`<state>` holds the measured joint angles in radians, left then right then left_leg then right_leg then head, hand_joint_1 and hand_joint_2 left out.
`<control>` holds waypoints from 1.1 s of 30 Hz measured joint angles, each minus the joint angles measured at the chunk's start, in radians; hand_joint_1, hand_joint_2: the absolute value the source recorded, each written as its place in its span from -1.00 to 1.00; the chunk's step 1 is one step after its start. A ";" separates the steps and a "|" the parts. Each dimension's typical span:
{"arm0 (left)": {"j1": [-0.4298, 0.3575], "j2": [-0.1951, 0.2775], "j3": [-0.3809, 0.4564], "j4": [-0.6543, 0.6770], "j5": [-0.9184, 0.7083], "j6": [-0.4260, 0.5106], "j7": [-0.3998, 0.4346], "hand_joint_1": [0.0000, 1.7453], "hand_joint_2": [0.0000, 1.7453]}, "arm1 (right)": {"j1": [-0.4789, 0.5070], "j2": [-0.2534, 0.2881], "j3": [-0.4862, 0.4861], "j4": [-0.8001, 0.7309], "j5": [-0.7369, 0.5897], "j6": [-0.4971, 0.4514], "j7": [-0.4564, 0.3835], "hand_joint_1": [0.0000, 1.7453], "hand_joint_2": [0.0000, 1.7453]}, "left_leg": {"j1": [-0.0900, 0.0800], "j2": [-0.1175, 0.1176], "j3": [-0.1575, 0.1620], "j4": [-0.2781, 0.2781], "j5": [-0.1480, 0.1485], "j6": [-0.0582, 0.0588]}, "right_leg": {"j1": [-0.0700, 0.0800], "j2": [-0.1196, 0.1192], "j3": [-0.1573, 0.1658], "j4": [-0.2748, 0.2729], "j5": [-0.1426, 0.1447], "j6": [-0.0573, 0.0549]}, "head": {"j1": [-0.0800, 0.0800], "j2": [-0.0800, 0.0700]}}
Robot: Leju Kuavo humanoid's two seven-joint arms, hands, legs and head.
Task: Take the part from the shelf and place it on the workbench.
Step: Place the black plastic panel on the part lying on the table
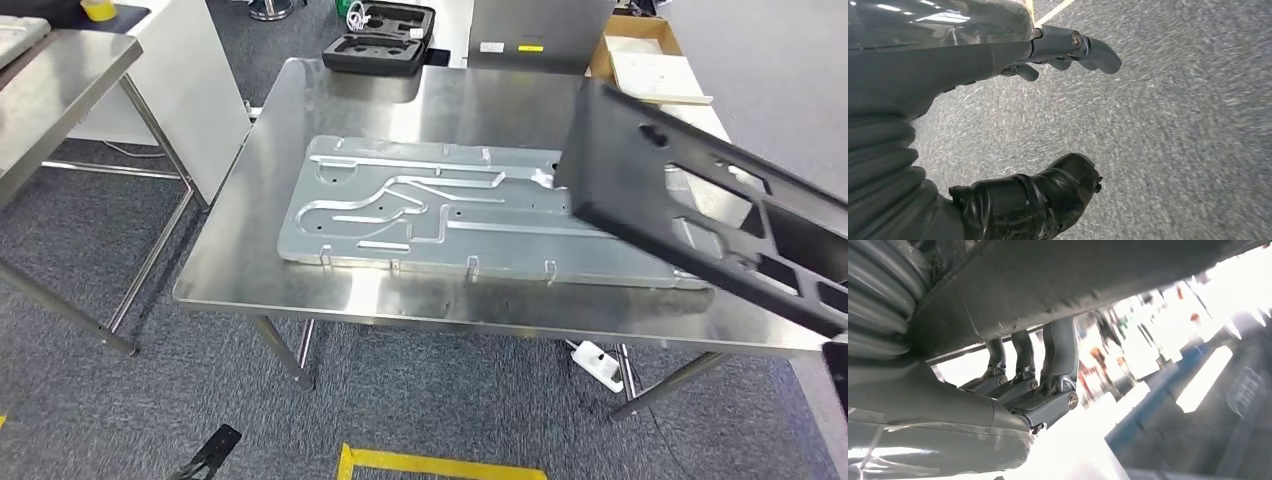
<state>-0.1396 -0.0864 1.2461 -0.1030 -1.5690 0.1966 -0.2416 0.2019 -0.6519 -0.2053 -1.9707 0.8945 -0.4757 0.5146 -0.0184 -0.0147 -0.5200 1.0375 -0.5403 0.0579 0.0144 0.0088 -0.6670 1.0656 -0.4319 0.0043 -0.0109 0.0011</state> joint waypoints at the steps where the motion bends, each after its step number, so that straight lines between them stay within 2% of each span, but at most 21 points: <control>1: 0.000 -0.002 0.002 0.000 0.000 0.000 0.000 -1.00 1.00 | 0.000 0.002 0.000 0.006 -0.047 -0.015 0.000 1.00 1.00 | 0.000 -0.001 0.004 0.001 -0.003 -0.004 | 0.003 0.002 0.004 -0.013 0.007 -0.006 | 0.000 0.000; 4: -0.002 -0.002 0.005 0.000 0.000 0.001 -0.001 -1.00 1.00 | 0.001 0.009 -0.001 0.027 -0.148 -0.048 -0.001 1.00 1.00 | -0.002 0.000 0.012 0.017 -0.012 -0.018 | -0.004 0.001 0.034 -0.038 0.008 -0.016 | -0.001 0.000; 5: -0.004 -0.002 0.005 0.000 -0.001 0.001 -0.001 -1.00 1.00 | 0.002 0.011 -0.001 0.034 -0.164 -0.053 -0.002 1.00 1.00 | -0.001 0.001 -0.001 0.045 -0.022 -0.023 | -0.007 0.000 0.046 -0.046 0.007 -0.018 | -0.002 0.000; 8: -0.005 -0.002 0.006 0.000 -0.001 0.001 0.000 -1.00 1.00 | 0.003 0.020 -0.001 0.054 -0.183 -0.058 -0.002 1.00 1.00 | 0.004 0.003 -0.104 0.204 -0.083 -0.037 | -0.016 -0.001 0.069 -0.056 -0.005 -0.022 | -0.006 0.000; 9: -0.003 -0.002 0.006 0.000 -0.001 0.001 0.000 -1.00 1.00 | 0.004 0.023 -0.001 0.061 -0.185 -0.059 -0.003 1.00 1.00 | 0.007 0.003 -0.135 0.237 -0.100 -0.042 | -0.018 -0.001 0.076 -0.056 -0.012 -0.020 | -0.006 0.000; 10: -0.002 -0.002 0.007 0.000 -0.001 0.001 0.000 -1.00 1.00 | 0.006 0.026 -0.001 0.067 -0.186 -0.059 -0.003 1.00 1.00 | 0.010 0.004 -0.154 0.241 -0.100 -0.047 | -0.021 -0.001 0.085 -0.056 -0.020 -0.018 | -0.006 0.000; 11: 0.000 -0.001 0.007 0.000 -0.001 0.001 0.000 -1.00 1.00 | 0.007 0.029 -0.001 0.072 -0.188 -0.059 -0.003 1.00 1.00 | 0.014 0.005 -0.157 0.214 -0.077 -0.052 | -0.024 -0.001 0.097 -0.056 -0.029 -0.014 | -0.006 0.000; 13: 0.001 -0.001 0.007 0.000 -0.001 0.001 0.000 -1.00 1.00 | 0.008 0.034 -0.001 0.082 -0.189 -0.059 -0.003 1.00 1.00 | 0.023 0.008 -0.139 0.099 0.025 -0.060 | -0.029 -0.001 0.124 -0.054 -0.049 -0.004 | -0.006 0.000; 14: 0.001 -0.001 0.007 0.000 -0.001 0.001 0.000 -1.00 1.00 | 0.008 0.036 -0.001 0.085 -0.189 -0.060 -0.003 1.00 1.00 | 0.024 0.010 -0.129 0.049 0.058 -0.060 | -0.031 0.000 0.133 -0.052 -0.059 0.002 | -0.007 0.000; 15: 0.002 -0.001 0.007 0.000 -0.001 0.001 0.000 -1.00 1.00 | 0.008 0.037 -0.001 0.089 -0.189 -0.061 -0.003 1.00 1.00 | 0.024 0.011 -0.122 0.017 0.081 -0.057 | -0.031 0.001 0.138 -0.049 -0.068 0.010 | -0.007 0.000; 16: 0.003 -0.001 0.007 0.000 -0.001 0.001 0.000 -1.00 1.00 | 0.008 0.039 -0.001 0.092 -0.189 -0.062 -0.003 1.00 1.00 | 0.022 0.011 -0.119 0.004 0.085 -0.049 | -0.031 0.002 0.142 -0.045 -0.074 0.017 | -0.007 0.000; 18: 0.002 0.000 0.008 0.000 -0.001 0.001 0.000 -1.00 1.00 | 0.010 0.040 -0.001 0.098 -0.190 -0.064 -0.003 1.00 1.00 | 0.020 0.011 -0.105 0.002 0.085 -0.032 | -0.032 0.002 0.148 -0.043 -0.084 0.029 | -0.007 0.000; 20: -0.002 0.000 0.008 0.000 -0.002 0.001 0.000 -1.00 1.00 | 0.011 0.040 -0.001 0.103 -0.191 -0.062 -0.003 1.00 1.00 | 0.020 0.011 -0.088 -0.003 0.082 -0.017 | -0.034 -0.001 0.138 -0.008 -0.099 0.036 | -0.004 0.000; 22: -0.005 0.001 0.008 0.000 -0.002 0.001 0.001 -1.00 1.00 | 0.011 0.040 -0.001 0.109 -0.191 -0.053 -0.003 1.00 1.00 | 0.018 0.010 -0.076 -0.006 0.074 -0.007 | -0.034 -0.004 0.078 0.099 -0.137 0.039 | 0.000 0.000; 24: -0.004 0.001 0.008 0.000 -0.002 0.001 0.001 -1.00 1.00 | 0.014 0.040 0.000 0.116 -0.191 -0.041 -0.002 1.00 1.00 | 0.013 0.010 -0.066 -0.006 0.063 -0.001 | -0.033 -0.004 -0.002 0.209 -0.175 0.038 | 0.000 0.000; 25: -0.003 0.001 0.008 0.000 -0.002 0.001 0.002 -1.00 1.00 | 0.016 0.040 0.001 0.121 -0.191 -0.036 -0.002 1.00 1.00 | 0.009 0.009 -0.058 -0.006 0.056 0.001 | -0.032 -0.004 -0.027 0.226 -0.174 0.036 | 0.000 0.000; 26: -0.003 0.001 0.008 0.000 -0.002 0.001 0.002 -1.00 1.00 | 0.017 0.040 0.002 0.127 -0.190 -0.032 -0.002 1.00 1.00 | 0.006 0.007 -0.049 -0.006 0.049 0.002 | -0.030 -0.004 -0.036 0.209 -0.153 0.031 | 0.000 0.000; 28: -0.003 0.001 0.008 0.000 -0.002 0.002 0.002 -1.00 1.00 | 0.018 0.040 0.002 0.136 -0.188 -0.026 -0.002 1.00 1.00 | 0.004 0.005 -0.029 -0.007 0.032 0.001 | -0.020 -0.005 -0.011 0.092 -0.062 0.017 | 0.000 0.000; 30: -0.003 0.000 0.008 0.000 -0.002 0.003 0.001 -1.00 1.00 | 0.019 0.039 0.002 0.144 -0.185 -0.017 -0.002 1.00 1.00 | 0.003 0.003 -0.018 -0.008 0.020 -0.004 | -0.007 -0.005 0.015 -0.003 -0.007 0.002 | 0.001 0.000; 32: -0.002 0.000 0.009 0.000 -0.002 0.006 0.001 -1.00 1.00 | 0.025 0.035 0.002 0.152 -0.178 0.004 -0.001 1.00 1.00 | 0.003 0.002 -0.010 -0.008 0.016 -0.013 | 0.002 -0.005 0.022 -0.025 -0.003 -0.009 | 0.000 0.000; 33: -0.001 -0.001 0.009 0.000 -0.001 0.009 -0.001 -1.00 1.00 | 0.030 0.033 0.002 0.157 -0.173 0.020 -0.001 1.00 1.00 | 0.003 0.003 -0.005 -0.008 0.014 -0.018 | 0.001 -0.005 0.031 -0.032 0.001 -0.014 | 0.000 0.000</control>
<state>-0.1409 -0.0872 1.2547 -0.1029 -1.5704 0.2052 -0.2426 0.2318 -0.6190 -0.2029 -1.8136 0.7214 -0.4561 0.5138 -0.0157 -0.0122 -0.5253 1.0295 -0.5264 0.0400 0.0151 0.0039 -0.6359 1.0334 -0.4307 -0.0097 -0.0111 0.0011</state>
